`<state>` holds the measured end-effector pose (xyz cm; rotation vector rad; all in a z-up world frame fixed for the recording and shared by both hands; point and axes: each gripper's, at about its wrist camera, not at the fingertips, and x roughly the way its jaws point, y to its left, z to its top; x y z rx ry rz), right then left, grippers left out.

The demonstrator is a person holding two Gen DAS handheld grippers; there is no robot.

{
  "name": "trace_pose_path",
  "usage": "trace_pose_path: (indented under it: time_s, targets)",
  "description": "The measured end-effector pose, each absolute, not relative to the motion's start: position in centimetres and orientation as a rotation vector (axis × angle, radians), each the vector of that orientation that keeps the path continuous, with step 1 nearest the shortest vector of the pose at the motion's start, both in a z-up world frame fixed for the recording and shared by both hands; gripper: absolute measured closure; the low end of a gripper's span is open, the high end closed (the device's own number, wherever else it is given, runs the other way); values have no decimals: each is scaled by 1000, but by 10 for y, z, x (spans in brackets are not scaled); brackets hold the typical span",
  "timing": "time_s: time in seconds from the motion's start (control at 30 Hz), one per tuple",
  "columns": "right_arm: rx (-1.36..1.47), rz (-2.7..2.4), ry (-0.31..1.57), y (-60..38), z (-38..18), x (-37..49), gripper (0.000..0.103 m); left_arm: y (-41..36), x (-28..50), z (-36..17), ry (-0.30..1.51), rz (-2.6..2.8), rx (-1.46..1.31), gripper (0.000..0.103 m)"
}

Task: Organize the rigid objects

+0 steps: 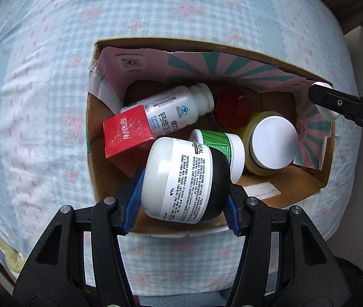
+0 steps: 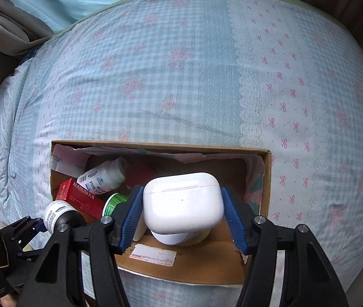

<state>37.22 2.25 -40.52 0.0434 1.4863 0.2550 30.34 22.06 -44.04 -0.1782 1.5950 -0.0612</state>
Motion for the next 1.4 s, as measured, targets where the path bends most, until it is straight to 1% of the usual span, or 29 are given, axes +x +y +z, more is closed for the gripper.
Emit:
trace_pose_path:
  time_s: [0.2,0.47,0.5,0.53,0.57,0.6,0.63,0.67,0.73,0.87,1.03,1.23,1.4]
  targets:
    - [58,244,1555,25,-438,390,46,213,319,-459,1635,-70,-183,52]
    - [133,229,1607,23,-460,392,46,212,331,-453,1634,-68,-188,51]
    - [144,225,1605,24,-460,392,46,212,334,-449,1626,-66,-186,41]
    - [156,221,1605,24,-460,393,46,212,338,-443,1612,-61,-179,9]
    - [168,220,1609,23,-459,393,45,212,340,-436,1584,-58,-173,1]
    - [182,223,1613,23,-458,393,35,212,341,-431,1561,-61,-171,0]
    - [192,228,1621,23,-458,393,10,212,342,-428,1555,-67,-169,0]
    - [199,234,1619,22,-456,392,1,212,343,-427,1558,-73,-169,0]
    - [198,224,1587,20,-448,390,0,213,342,-427,1558,-78,-168,0]
    - [189,216,1594,16,-443,383,0,213,337,-422,1555,-84,-172,0]
    - [203,217,1570,13,-429,374,0,211,327,-401,1530,-86,-163,0]
    - [205,231,1511,10,-395,360,0,208,313,-365,1464,-83,-164,0]
    - [188,239,1445,2,-350,341,0,201,295,-326,1391,-84,-132,0]
